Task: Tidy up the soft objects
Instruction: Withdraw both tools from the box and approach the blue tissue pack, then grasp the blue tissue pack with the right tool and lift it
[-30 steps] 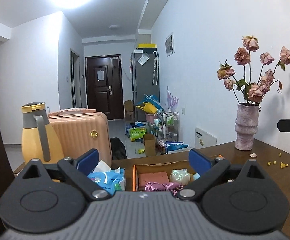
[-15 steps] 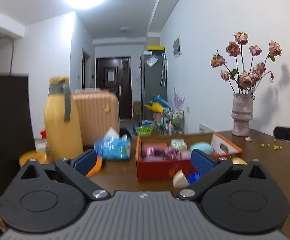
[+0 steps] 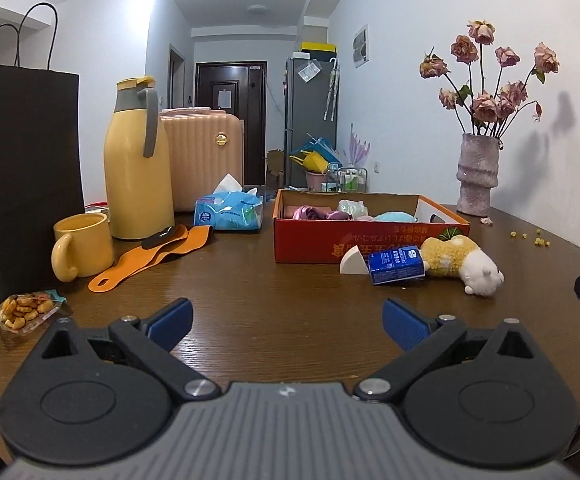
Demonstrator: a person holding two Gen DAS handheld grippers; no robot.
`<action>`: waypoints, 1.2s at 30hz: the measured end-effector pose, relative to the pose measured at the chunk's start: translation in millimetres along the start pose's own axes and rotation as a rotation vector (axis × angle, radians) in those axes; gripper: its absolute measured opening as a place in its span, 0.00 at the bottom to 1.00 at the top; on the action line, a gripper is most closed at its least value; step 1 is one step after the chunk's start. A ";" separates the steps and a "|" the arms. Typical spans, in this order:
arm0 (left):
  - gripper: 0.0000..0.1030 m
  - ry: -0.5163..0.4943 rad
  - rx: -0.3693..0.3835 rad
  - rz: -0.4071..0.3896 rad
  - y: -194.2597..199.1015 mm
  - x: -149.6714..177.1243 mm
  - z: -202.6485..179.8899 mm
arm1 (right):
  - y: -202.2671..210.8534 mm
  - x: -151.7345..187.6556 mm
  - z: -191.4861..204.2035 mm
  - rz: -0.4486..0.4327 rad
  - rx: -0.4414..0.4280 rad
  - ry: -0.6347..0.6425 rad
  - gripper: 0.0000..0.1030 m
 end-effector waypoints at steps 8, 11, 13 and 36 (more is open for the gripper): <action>1.00 -0.005 0.018 0.052 -29.6 -0.5 -9.7 | -25.8 0.7 -4.4 0.044 -0.020 -0.031 0.96; 1.00 -0.003 0.051 0.080 -51.2 -6.4 -18.1 | -48.1 -0.5 -7.3 0.090 -0.049 -0.070 0.89; 1.00 0.008 0.090 0.103 -71.9 -14.6 -25.8 | -69.9 -2.8 -10.5 0.137 -0.070 -0.104 0.85; 0.18 0.217 0.445 0.392 -247.3 -39.8 -73.9 | -269.4 -15.8 4.6 0.367 -0.227 -0.260 0.13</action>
Point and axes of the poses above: each gripper's, at about its wrist camera, not at the fingertips, and y roughly against the way its jaws point, z to its left, x to its underside, the point moved 9 cm from there along -y, roughly the way its jaws point, and after that the axes turned 6 degrees about z, right-handed, at the moved point
